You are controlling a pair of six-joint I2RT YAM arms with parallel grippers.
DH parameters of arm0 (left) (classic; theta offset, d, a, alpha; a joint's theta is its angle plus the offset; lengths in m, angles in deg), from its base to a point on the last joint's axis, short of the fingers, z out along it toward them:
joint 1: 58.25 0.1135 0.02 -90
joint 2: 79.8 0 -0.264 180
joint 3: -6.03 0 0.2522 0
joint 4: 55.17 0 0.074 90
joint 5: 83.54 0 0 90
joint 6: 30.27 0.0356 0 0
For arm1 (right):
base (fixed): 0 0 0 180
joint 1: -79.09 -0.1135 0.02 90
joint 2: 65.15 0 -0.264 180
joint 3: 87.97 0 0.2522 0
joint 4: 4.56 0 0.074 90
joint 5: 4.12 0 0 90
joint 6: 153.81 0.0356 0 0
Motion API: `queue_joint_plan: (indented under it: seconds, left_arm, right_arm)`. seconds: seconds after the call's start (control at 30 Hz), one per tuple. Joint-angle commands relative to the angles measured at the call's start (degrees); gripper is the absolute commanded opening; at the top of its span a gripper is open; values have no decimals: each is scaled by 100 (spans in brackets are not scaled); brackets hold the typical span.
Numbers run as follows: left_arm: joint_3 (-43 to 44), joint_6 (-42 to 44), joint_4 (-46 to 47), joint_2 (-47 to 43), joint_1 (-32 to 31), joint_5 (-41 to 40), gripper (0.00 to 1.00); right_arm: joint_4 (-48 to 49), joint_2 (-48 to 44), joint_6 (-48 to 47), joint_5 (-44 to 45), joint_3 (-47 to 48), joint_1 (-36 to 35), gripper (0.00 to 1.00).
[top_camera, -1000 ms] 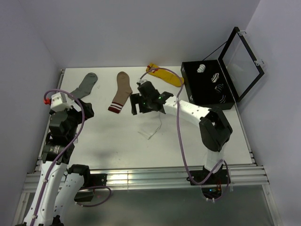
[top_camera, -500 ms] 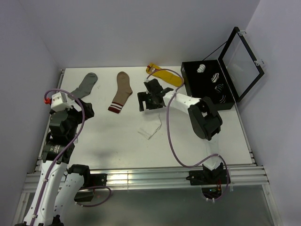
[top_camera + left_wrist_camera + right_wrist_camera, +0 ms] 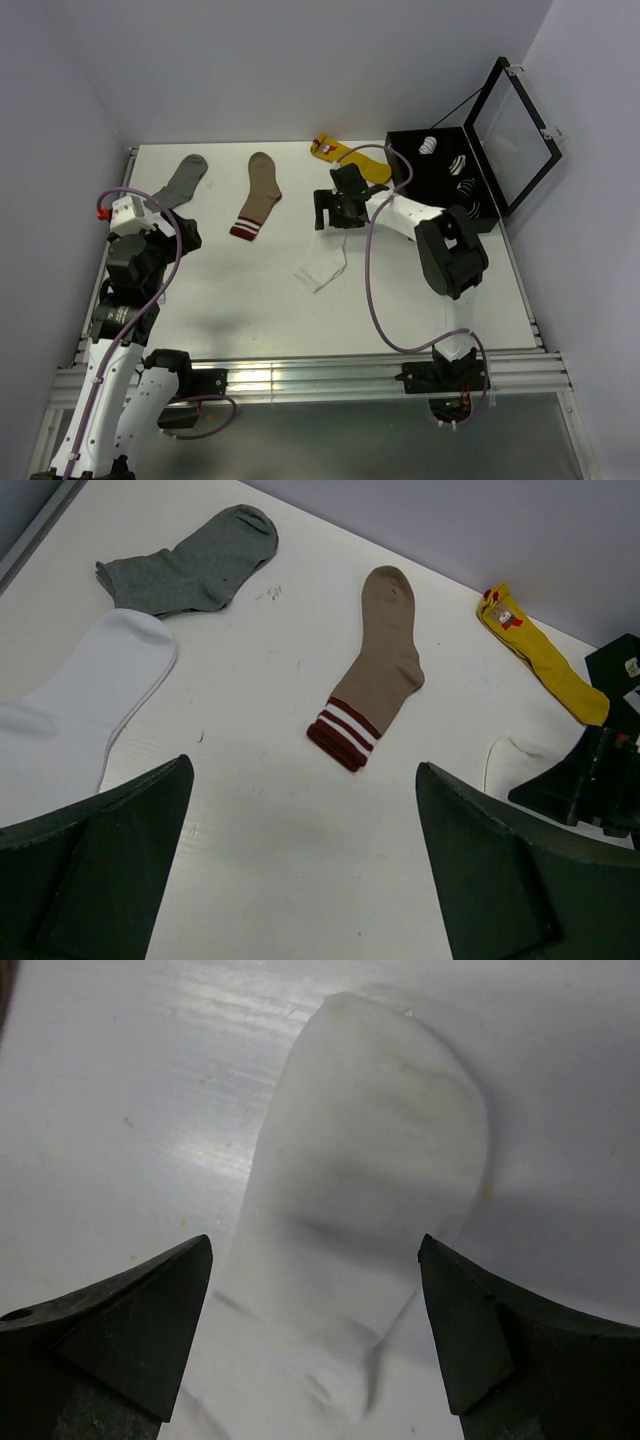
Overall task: Roll the socks
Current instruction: Adjust the sock at the center of the board, then roll the sock at the center of the board.
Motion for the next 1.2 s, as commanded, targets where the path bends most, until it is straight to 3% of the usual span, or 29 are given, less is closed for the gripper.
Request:
queue_joint_plan:
  seconds: [0.0,0.23,0.43,0.63,1.17]
  left_arm:
    - [-6,77,193,28,-29,85,100]
    - [-15,60,175,19,-29,76,99]
    - [3,25,140,63,-20,50,99]
    - [3,7,131,45,-20,41,100]
    - [3,16,122,45,-20,32,100]
  right_arm:
    - [109,-961,-168,143,-186,-117,91]
    - [4,-1825,-651,942,-863,-784,87]
    - [-110,-1869,-968,1795,-1478,-2006,71]
    - [-137,-1808,-1143,2156,-1821,-2700,64]
    - [-93,-1272,-1363,2385,-1532,-3044,56]
